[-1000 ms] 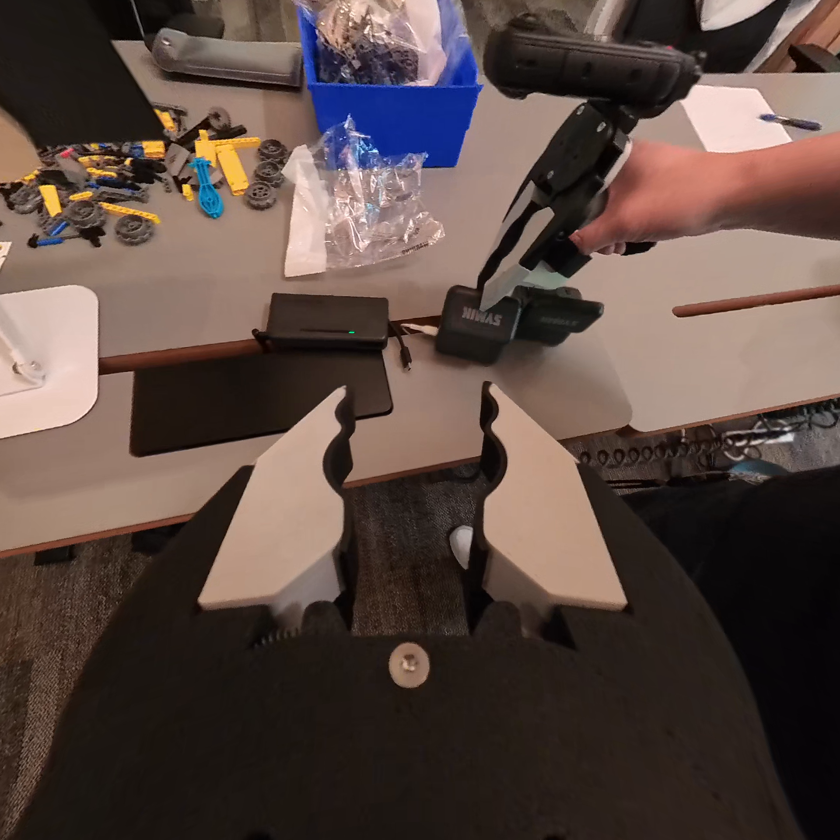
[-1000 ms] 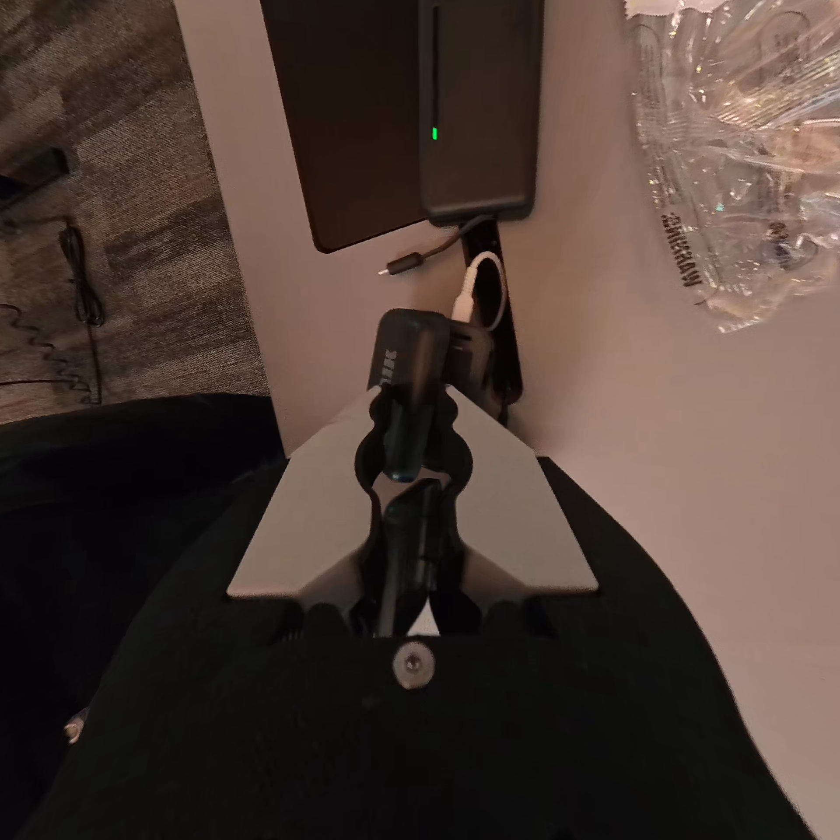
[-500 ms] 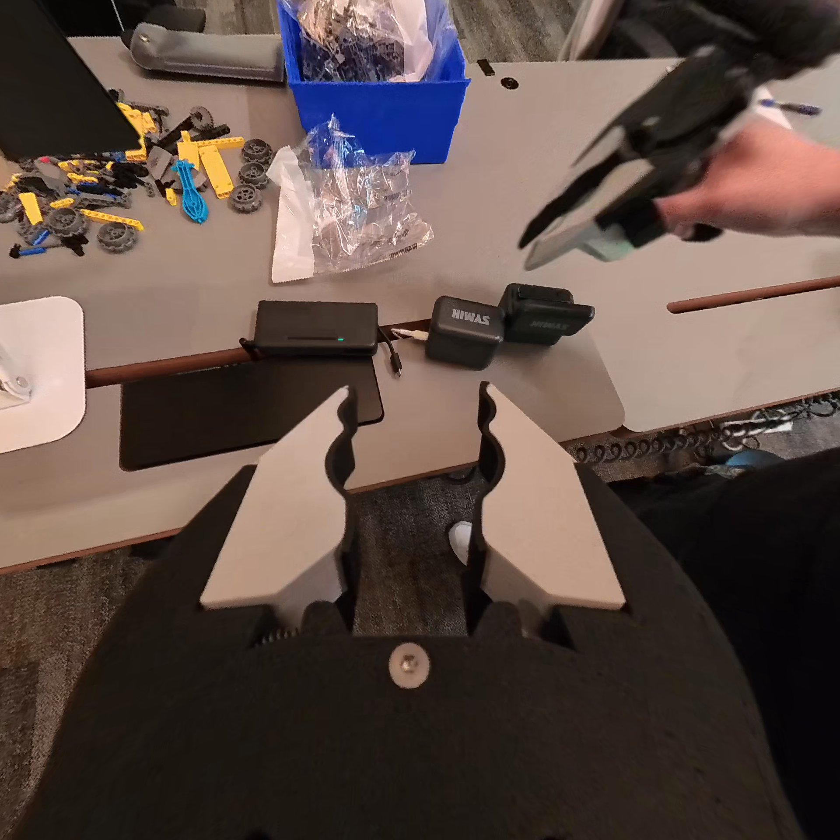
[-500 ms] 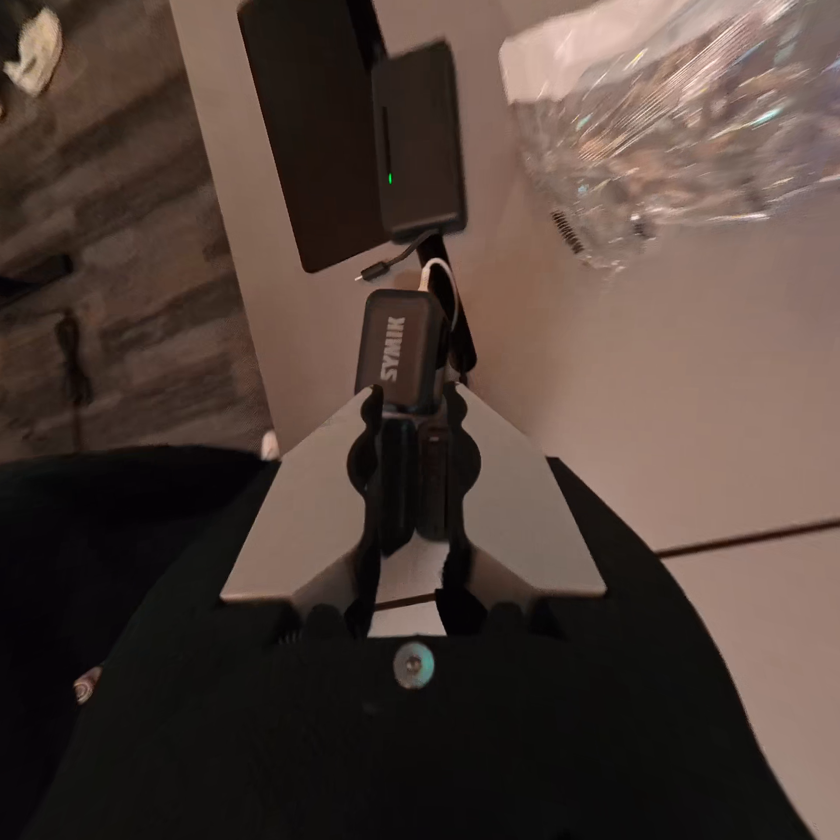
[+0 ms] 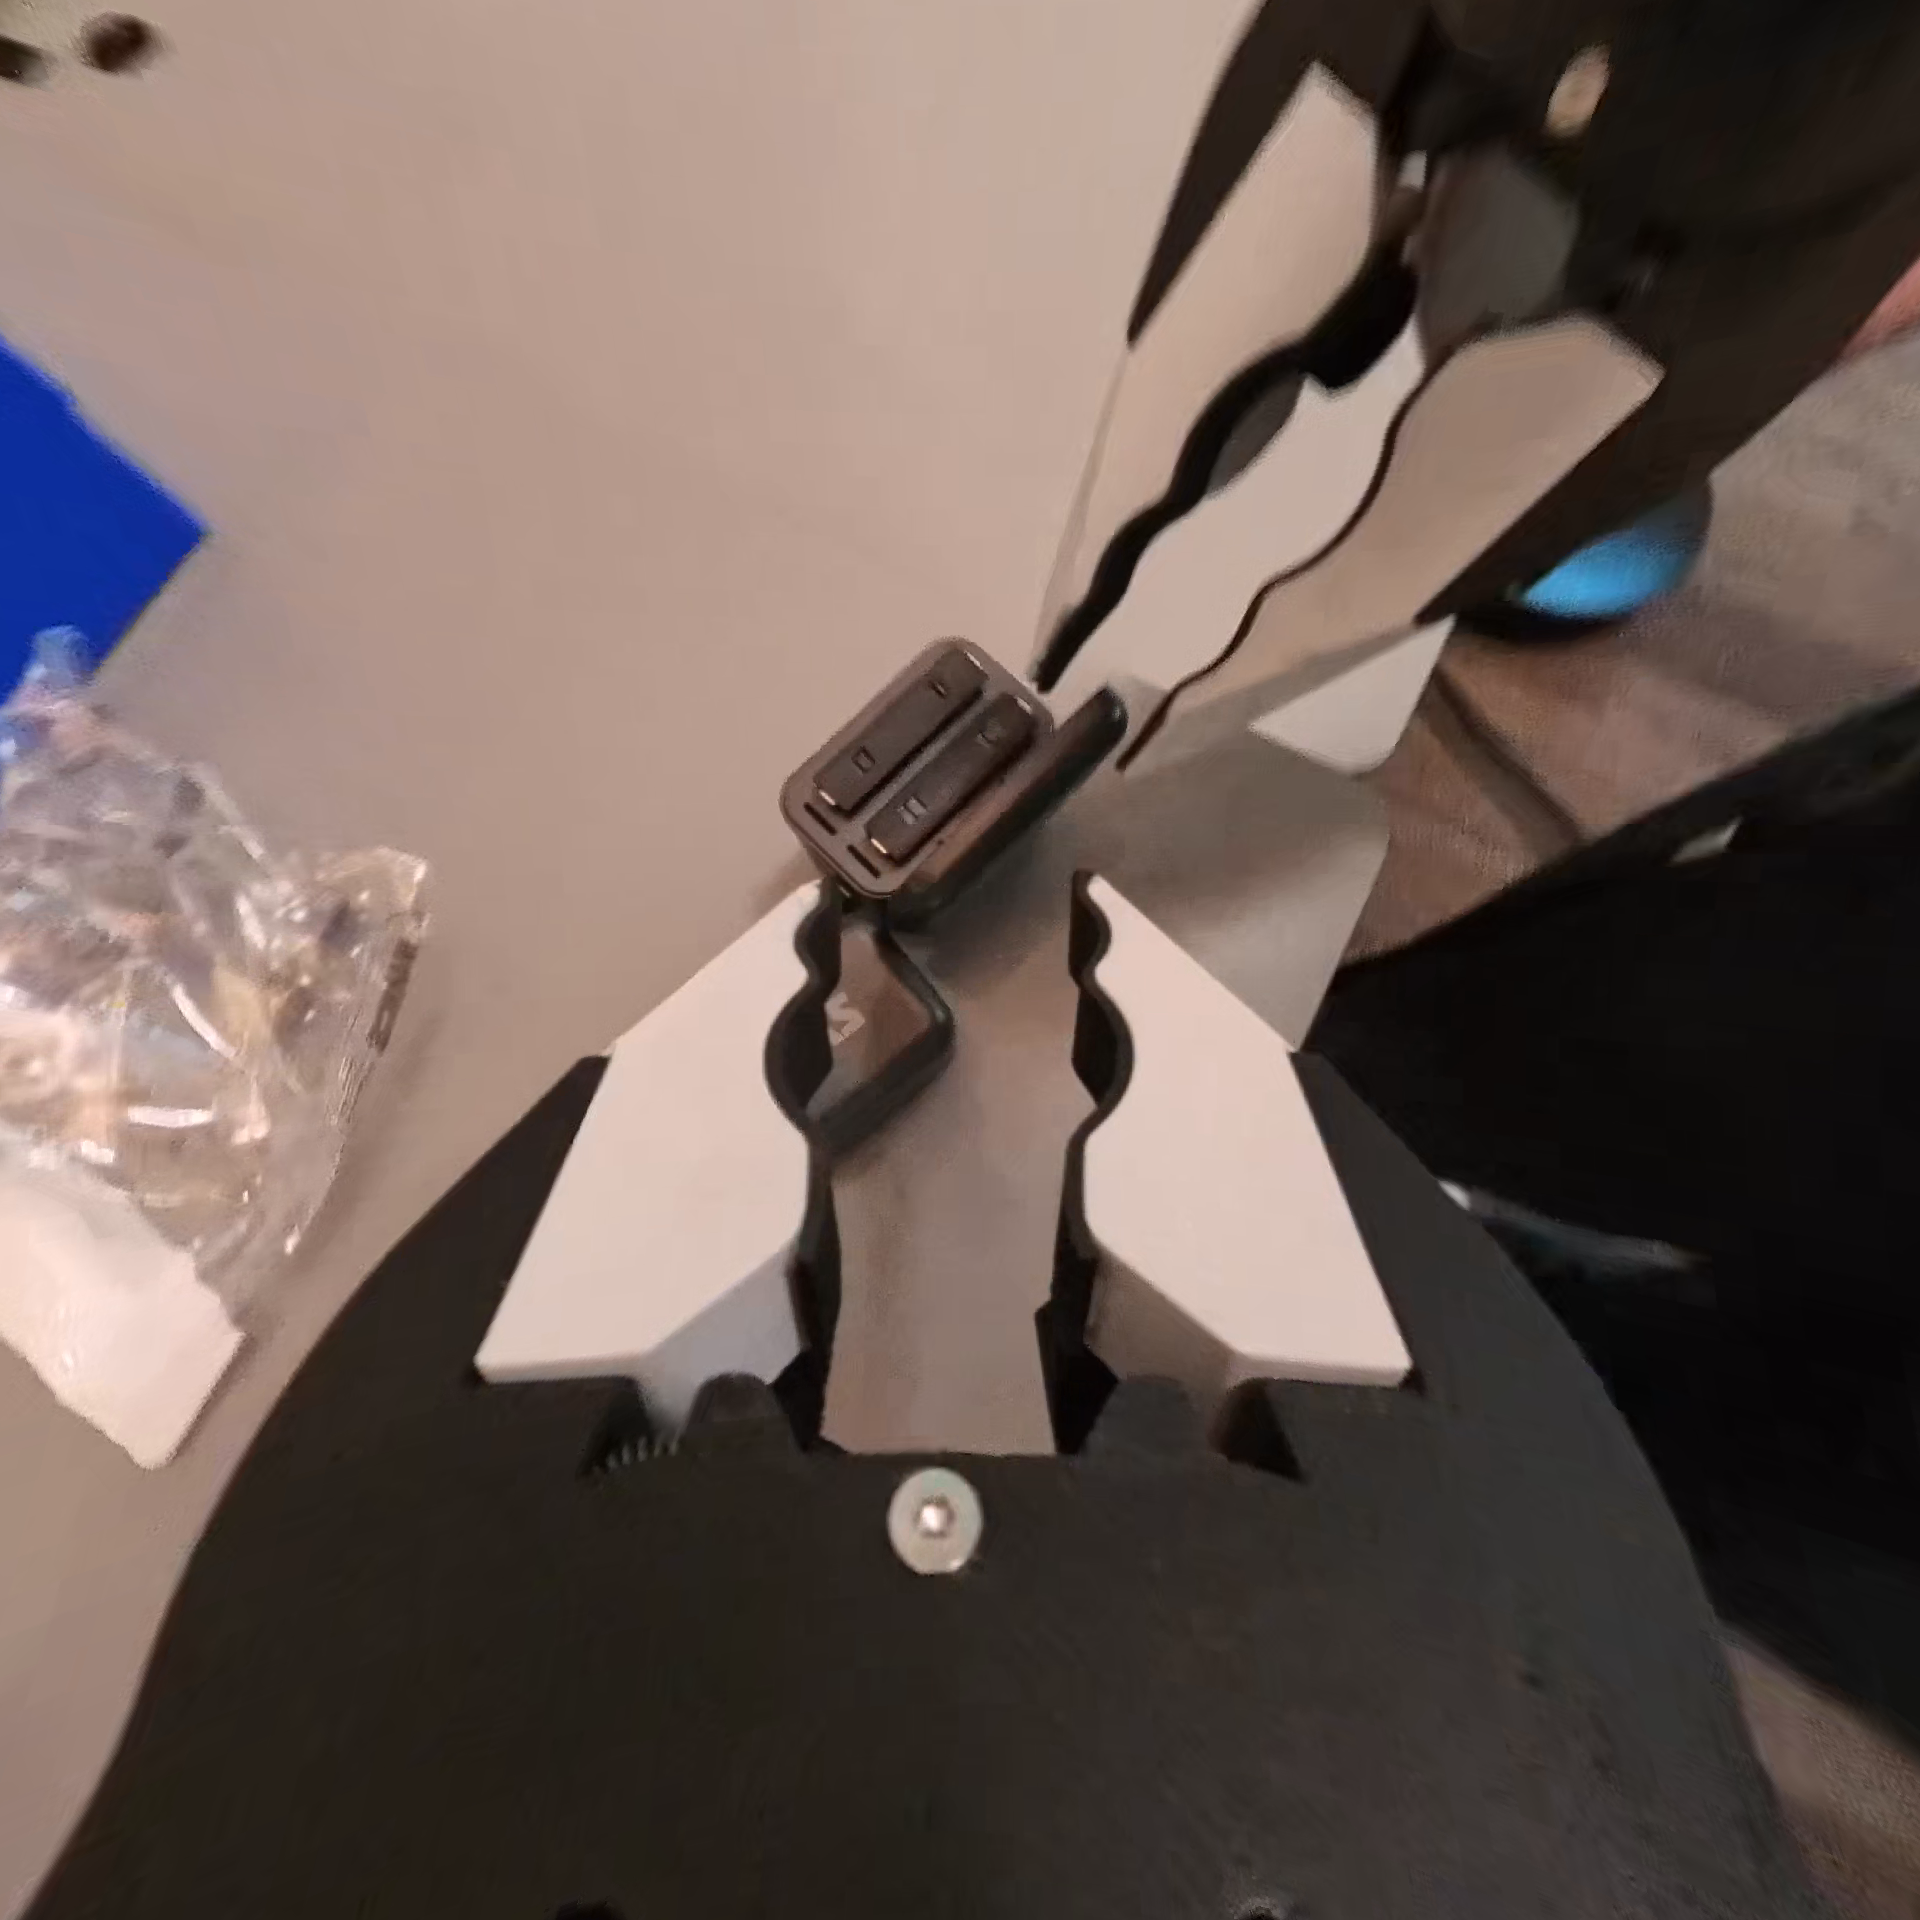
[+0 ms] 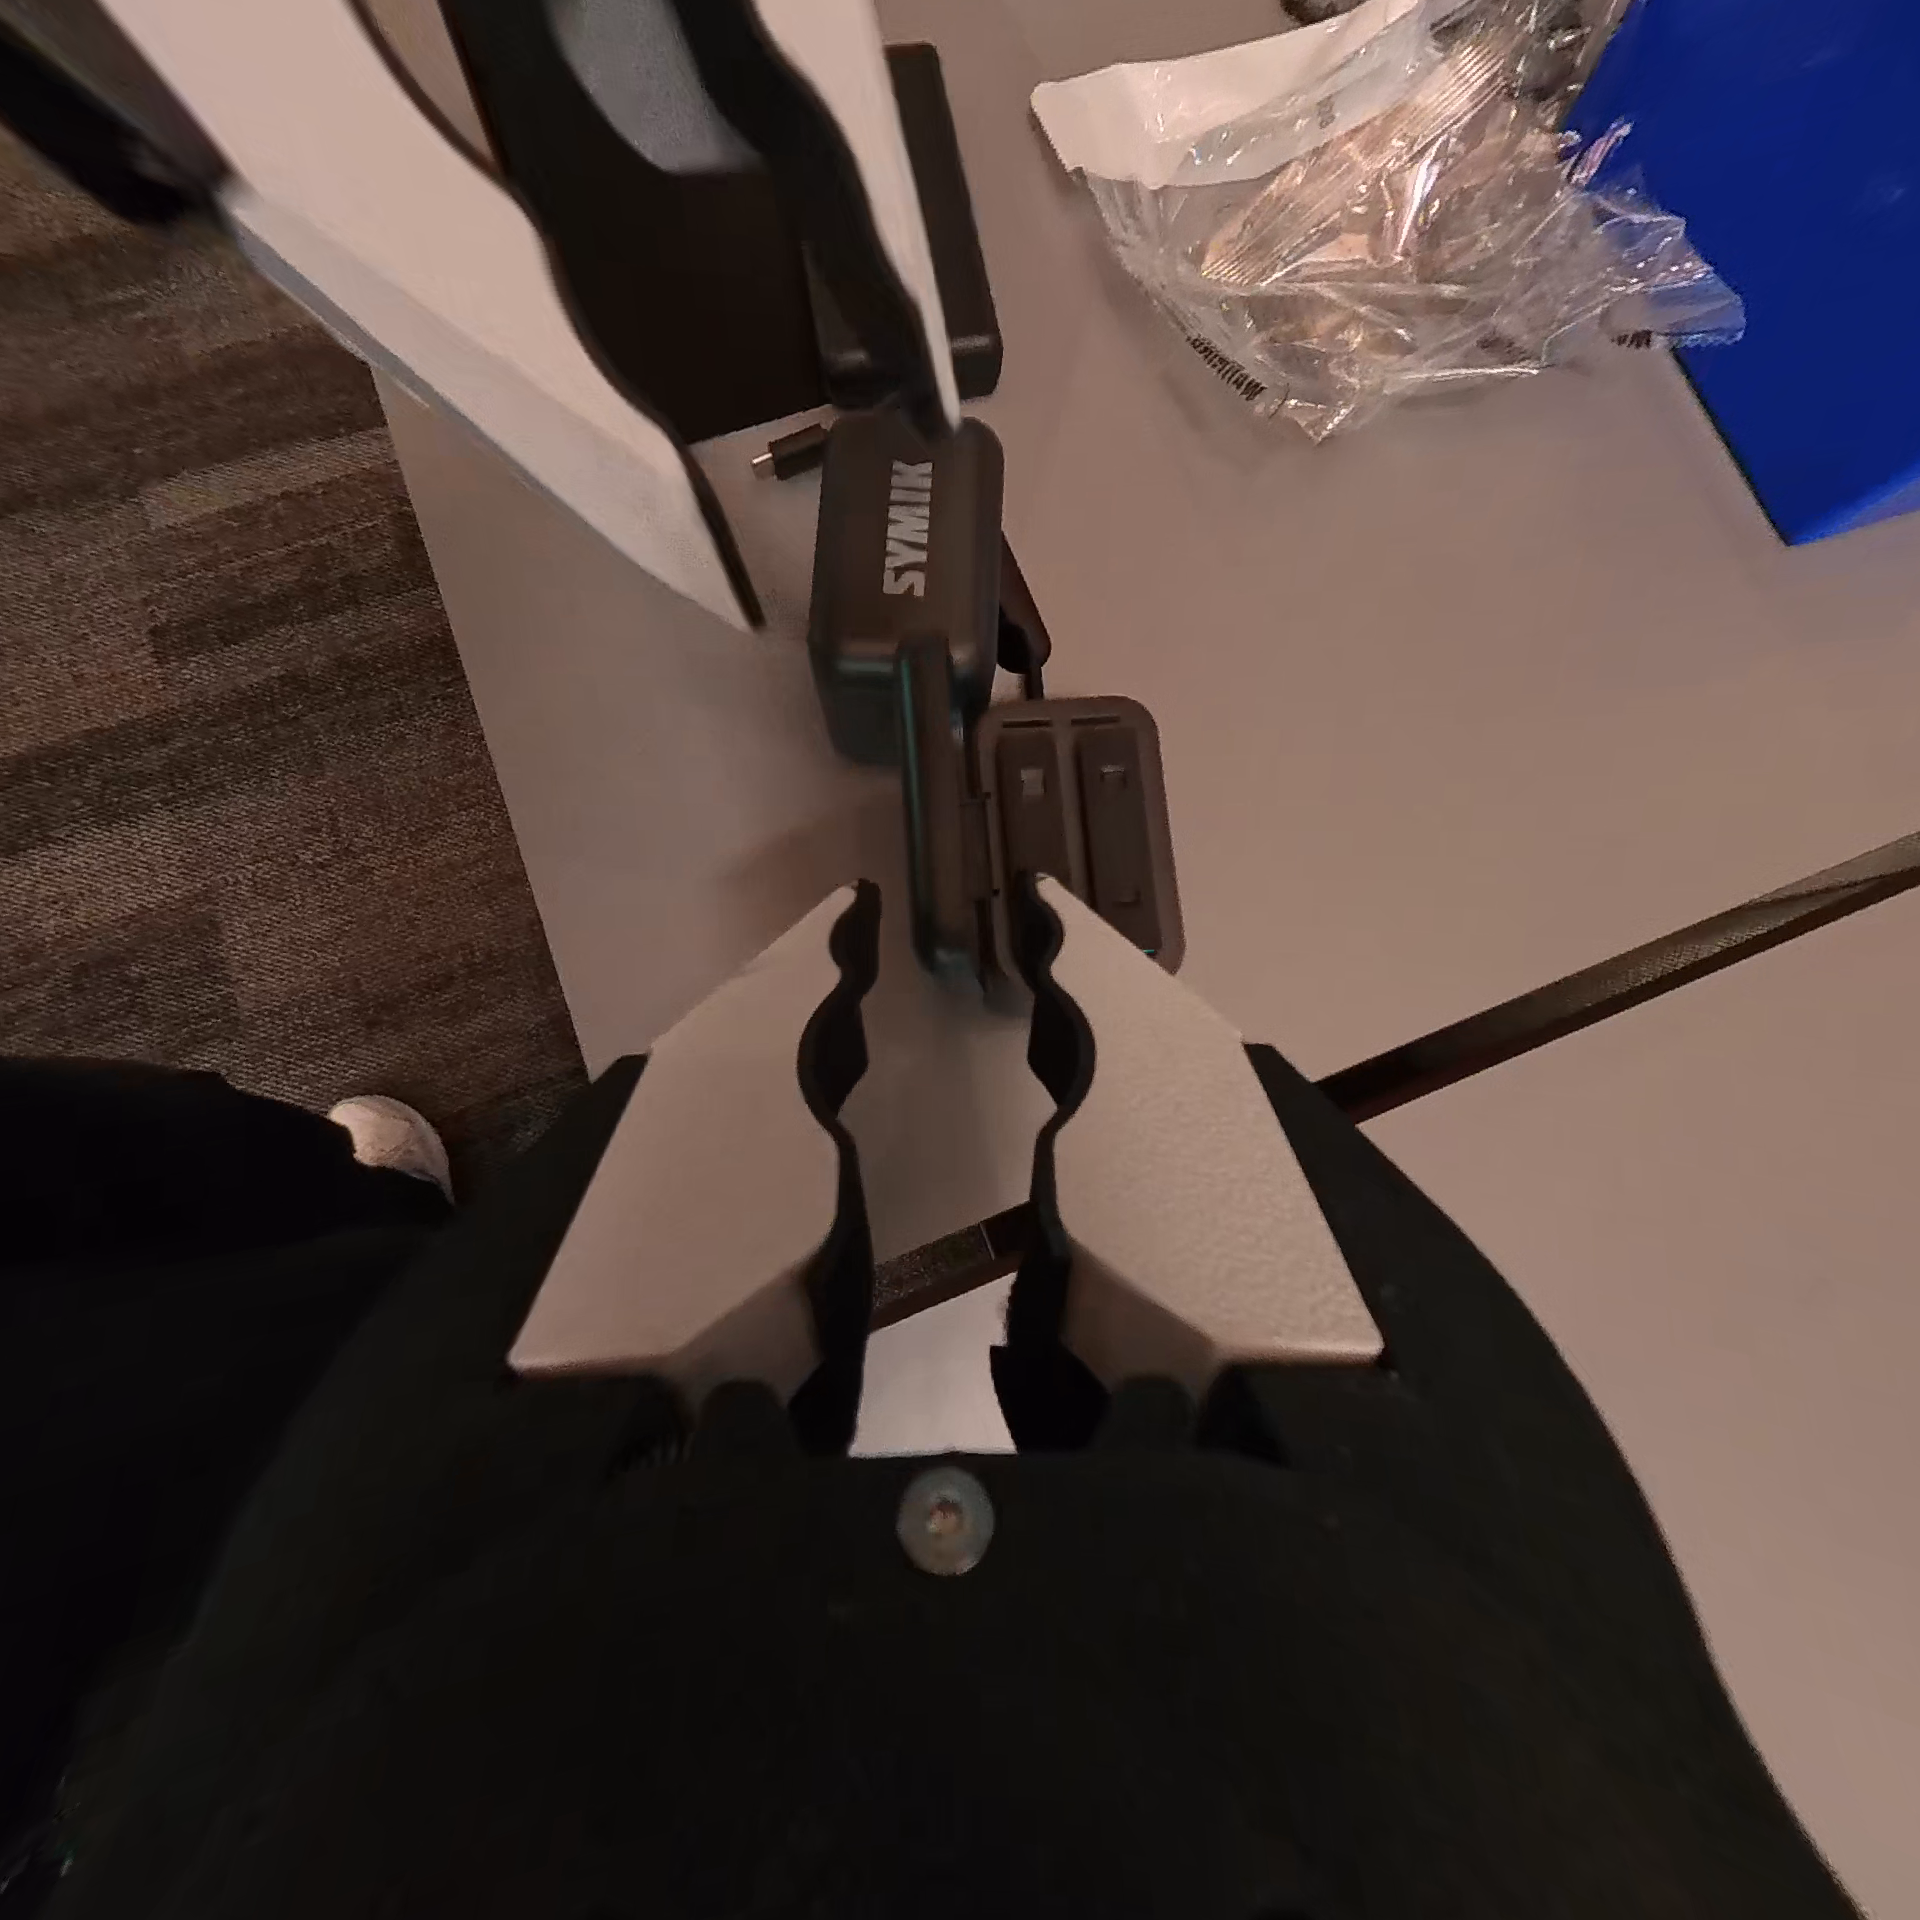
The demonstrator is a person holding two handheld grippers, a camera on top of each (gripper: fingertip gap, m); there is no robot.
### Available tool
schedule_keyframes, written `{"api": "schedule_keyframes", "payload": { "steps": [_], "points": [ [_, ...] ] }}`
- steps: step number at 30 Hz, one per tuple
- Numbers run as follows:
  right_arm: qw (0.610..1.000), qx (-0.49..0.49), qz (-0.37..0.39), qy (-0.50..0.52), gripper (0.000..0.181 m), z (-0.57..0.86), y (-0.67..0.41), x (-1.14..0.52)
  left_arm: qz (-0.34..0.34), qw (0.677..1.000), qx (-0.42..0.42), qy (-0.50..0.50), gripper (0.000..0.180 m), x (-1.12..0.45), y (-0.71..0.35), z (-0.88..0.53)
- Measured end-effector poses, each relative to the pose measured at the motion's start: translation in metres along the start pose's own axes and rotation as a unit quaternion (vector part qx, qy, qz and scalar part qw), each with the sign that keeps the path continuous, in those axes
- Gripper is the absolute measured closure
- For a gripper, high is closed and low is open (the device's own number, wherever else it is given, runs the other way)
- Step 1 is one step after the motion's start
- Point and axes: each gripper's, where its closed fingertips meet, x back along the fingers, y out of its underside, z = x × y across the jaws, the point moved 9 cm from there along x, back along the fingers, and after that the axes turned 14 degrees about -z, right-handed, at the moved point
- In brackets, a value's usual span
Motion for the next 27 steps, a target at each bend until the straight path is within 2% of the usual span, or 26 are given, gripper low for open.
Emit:
{"api": "schedule_keyframes", "payload": {
  "steps": [2, 4, 9, 16, 22, 27],
  "points": [
    [1.0, -0.002, 0.002, -0.002, 0.164, 0.001, 0.002, 0.0, -0.04, 0.998, -0.045, 0.018, 0.15, -0.018, -0.001, -0.007],
    [1.0, -0.002, -0.001, -0.007, 0.168, 0.002, 0.002, 0.0, -0.07, 0.995, -0.063, 0.035, 0.154, -0.031, 0.001, -0.013],
    [0.999, -0.007, -0.014, -0.028, 0.164, 0.001, 0.007, -0.003, -0.07, 0.994, -0.075, 0.039, 0.161, -0.042, -0.001, -0.013],
    [0.998, -0.016, -0.025, -0.047, 0.169, 0.008, 0.007, -0.006, -0.07, 0.993, -0.081, 0.046, 0.161, -0.043, 0.0, -0.015],
    [0.995, -0.05, -0.022, -0.083, 0.169, 0.027, 0.006, -0.007, -0.097, 0.988, -0.08, 0.093, 0.162, -0.046, -0.015, -0.032],
    [0.988, -0.089, -0.024, -0.124, 0.167, 0.051, 0.006, -0.011, -0.105, 0.981, -0.04, 0.16, 0.162, -0.057, -0.027, -0.055]
  ]
}}
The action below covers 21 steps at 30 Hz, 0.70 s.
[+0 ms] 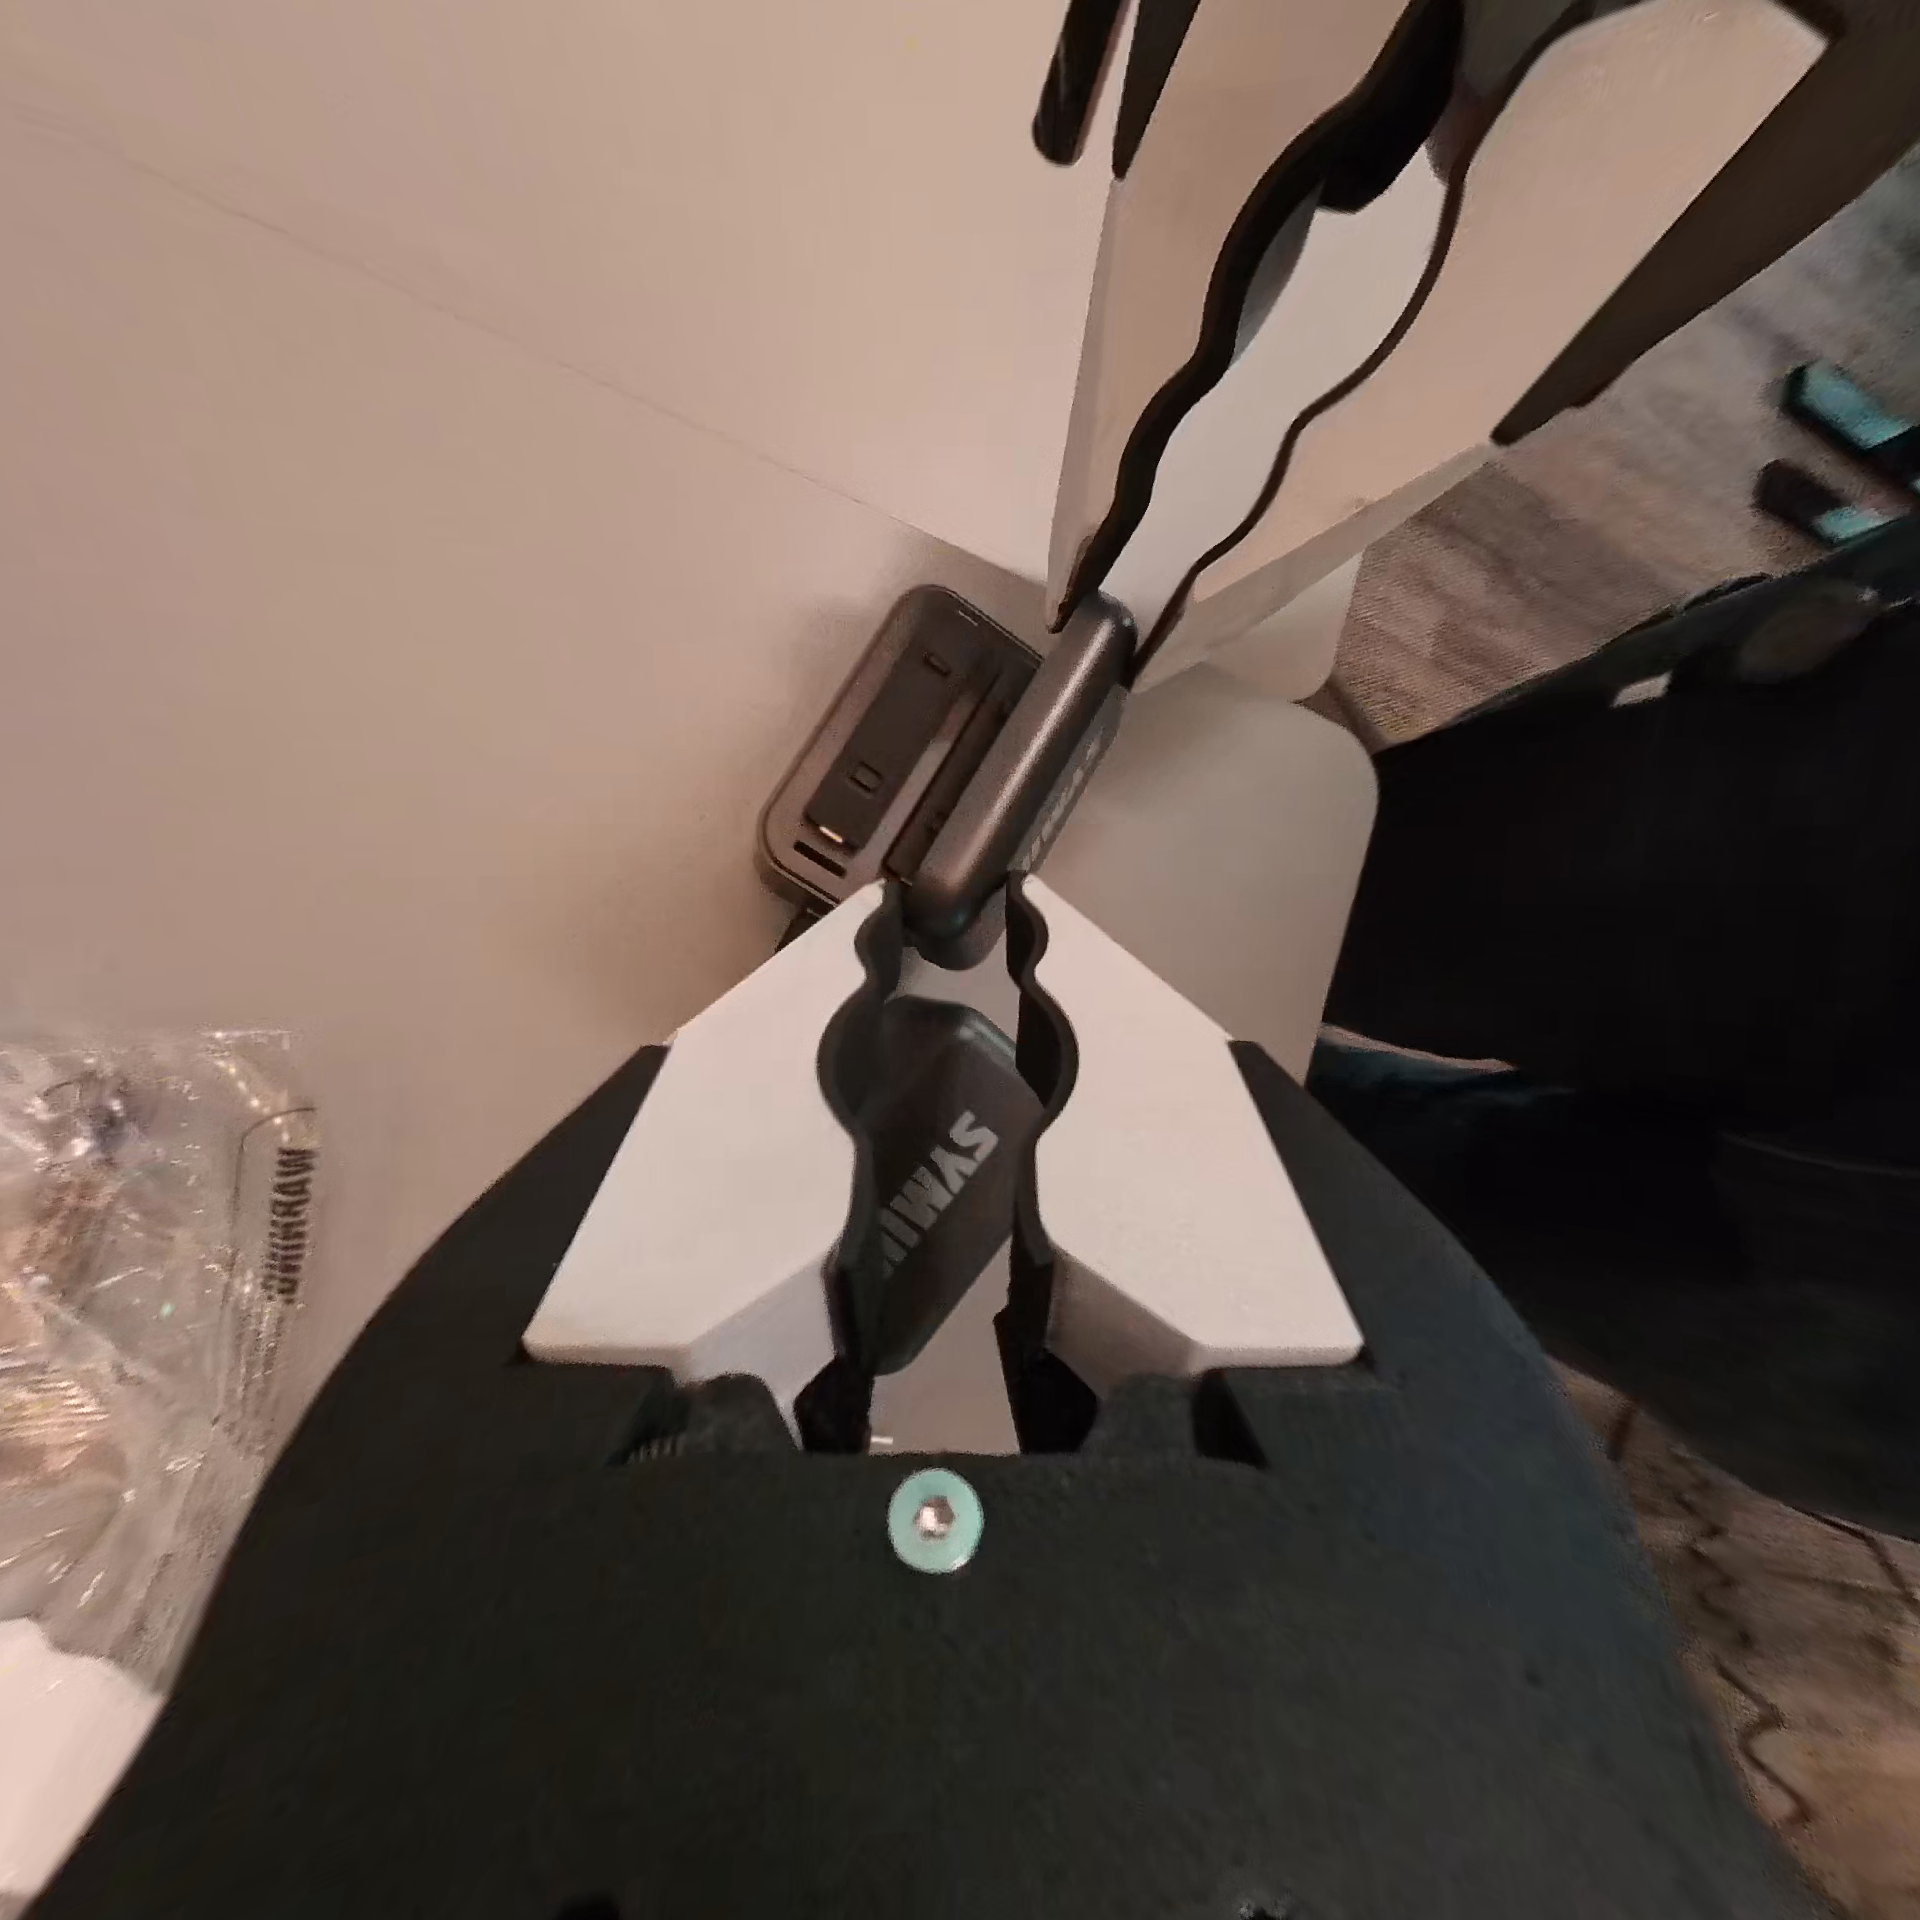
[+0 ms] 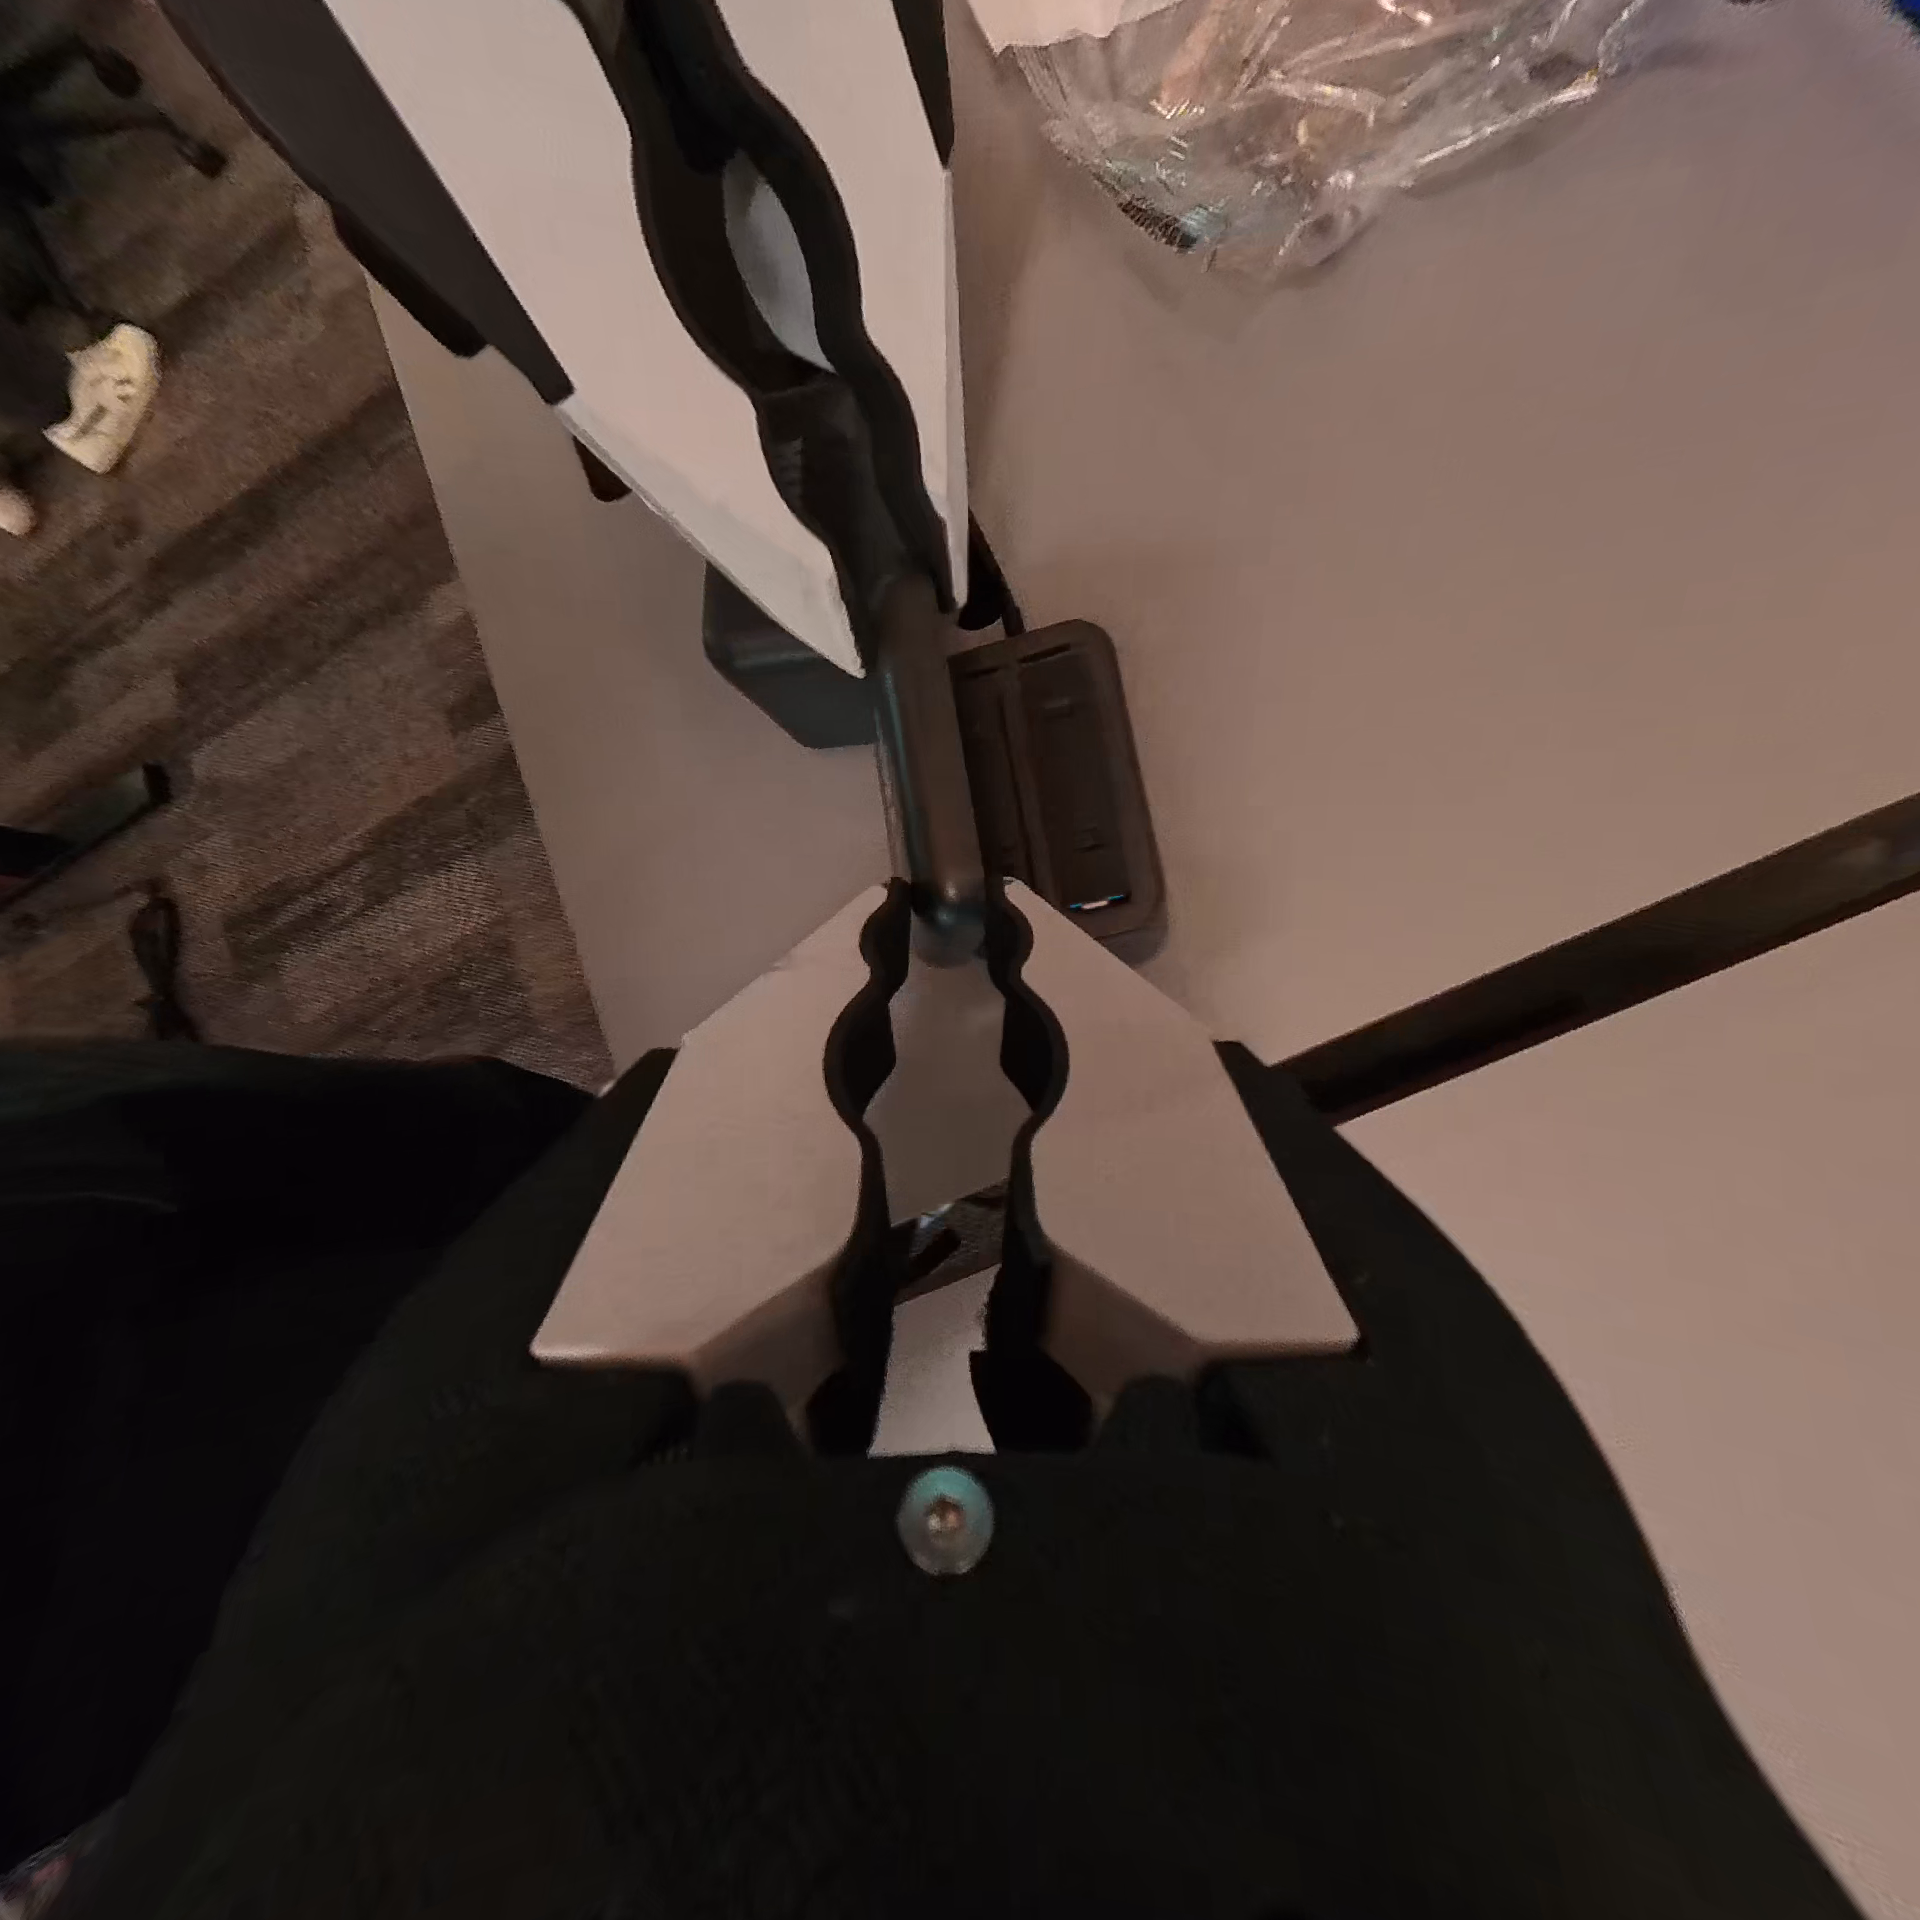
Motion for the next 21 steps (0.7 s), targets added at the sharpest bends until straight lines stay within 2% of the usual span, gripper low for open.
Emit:
{"api": "schedule_keyframes", "payload": {
  "steps": [4, 9, 14, 16, 21],
  "points": [
    [0.999, -0.031, -0.004, -0.035, 0.165, 0.014, -0.002, -0.002, 0.007, 0.999, 0.031, 0.04, 0.158, -0.001, -0.002, -0.016],
    [0.997, -0.058, -0.017, -0.044, 0.156, 0.031, -0.002, -0.01, 0.014, 0.997, 0.067, 0.02, 0.14, -0.009, -0.007, -0.036],
    [0.997, -0.061, -0.015, -0.041, 0.158, 0.038, -0.003, -0.016, 0.014, 0.994, 0.095, 0.042, 0.147, -0.023, -0.013, -0.04],
    [0.998, -0.061, -0.013, -0.029, 0.154, 0.039, -0.003, -0.015, 0.024, 0.993, 0.116, 0.021, 0.145, -0.022, -0.013, -0.039],
    [0.999, 0.0, 0.025, 0.023, 0.153, 0.024, -0.009, -0.001, 0.142, 0.967, 0.192, -0.086, 0.144, 0.01, 0.012, -0.004]
  ]
}}
